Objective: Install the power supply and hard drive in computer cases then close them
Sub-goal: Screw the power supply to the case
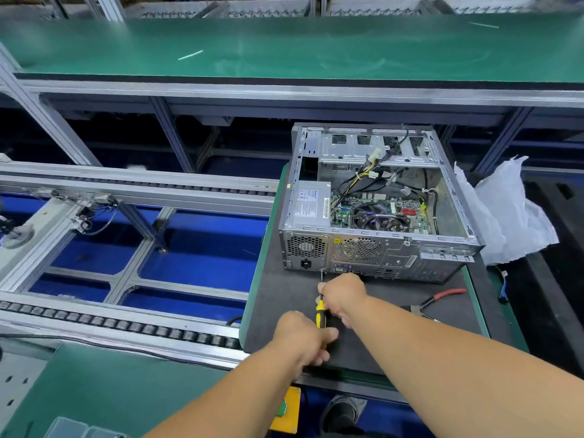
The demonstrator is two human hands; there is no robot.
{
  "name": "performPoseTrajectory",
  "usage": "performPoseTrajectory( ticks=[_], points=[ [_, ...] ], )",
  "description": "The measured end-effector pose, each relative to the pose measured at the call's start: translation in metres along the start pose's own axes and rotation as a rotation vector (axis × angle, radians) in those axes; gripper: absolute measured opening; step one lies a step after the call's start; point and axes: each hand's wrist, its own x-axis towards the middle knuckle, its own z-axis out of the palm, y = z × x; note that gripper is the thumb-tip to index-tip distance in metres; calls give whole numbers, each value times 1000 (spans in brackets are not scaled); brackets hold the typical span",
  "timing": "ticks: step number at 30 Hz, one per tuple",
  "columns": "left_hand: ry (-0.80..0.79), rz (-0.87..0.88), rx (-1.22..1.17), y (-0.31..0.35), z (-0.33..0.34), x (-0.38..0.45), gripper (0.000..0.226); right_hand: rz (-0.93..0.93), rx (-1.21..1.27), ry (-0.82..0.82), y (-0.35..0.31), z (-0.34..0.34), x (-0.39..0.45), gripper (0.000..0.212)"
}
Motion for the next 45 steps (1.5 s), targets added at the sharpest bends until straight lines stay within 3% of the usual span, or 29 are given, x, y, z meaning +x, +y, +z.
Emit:
performPoseTrajectory(
  ticks=[2,5,7,9,12,13,16,18,21,23,25,27,29,31,33,35,37,42,45],
  points=[
    [42,46,18,0,6,1,35,18,38,2,0,0,-1,14],
    [-224,-95,-283,2,-4,-5,27,42,55,-17,0,-1,1,15],
    [-300,-149,-339,2,-11,-5,24,53,69,-34,1,-1,2,17],
    [-186,-85,-195,3,-6,-3,16,43,68,-42,1,-1,2,16],
    [69,70,93,1,8,0,38,45,78,-44,2,-2,4,9],
    [62,89,69,1,10,-1,39,43,75,-37,2,-2,4,10],
    [-229,-32,-230,4,-4,-10,25,40,73,-22,2,-3,2,15],
    [-335,-134,-341,5,-11,-12,21,43,86,-19,2,-3,0,14],
    [-185,-87,-187,7,-4,-8,12,48,107,-32,-2,-3,-1,7],
    [15,-13,51,5,6,-5,26,63,106,-33,-4,-4,-1,8],
    [110,26,58,2,9,-5,31,73,96,-30,-5,-4,0,8],
    [-11,33,-95,-2,4,-8,24,78,89,-39,-6,-4,0,8],
    [-205,-60,-286,0,-2,-11,16,76,75,-33,-5,-4,0,9],
    [-287,-128,-346,2,-6,-12,16,73,65,-33,-4,-4,0,9],
    [-195,-80,-197,4,-2,-8,11,69,76,-39,-5,-4,-1,10],
    [36,25,85,1,5,-3,30,65,75,-35,-6,-4,-2,12],
    [143,58,160,1,7,-3,40,64,77,-45,-6,-5,-3,15],
    [-309,-140,-360,7,-5,-9,22,68,70,-61,-8,-7,-6,20],
    [-228,-130,-265,8,-3,-9,11,74,73,-83,-10,-8,-8,15]
  ],
)
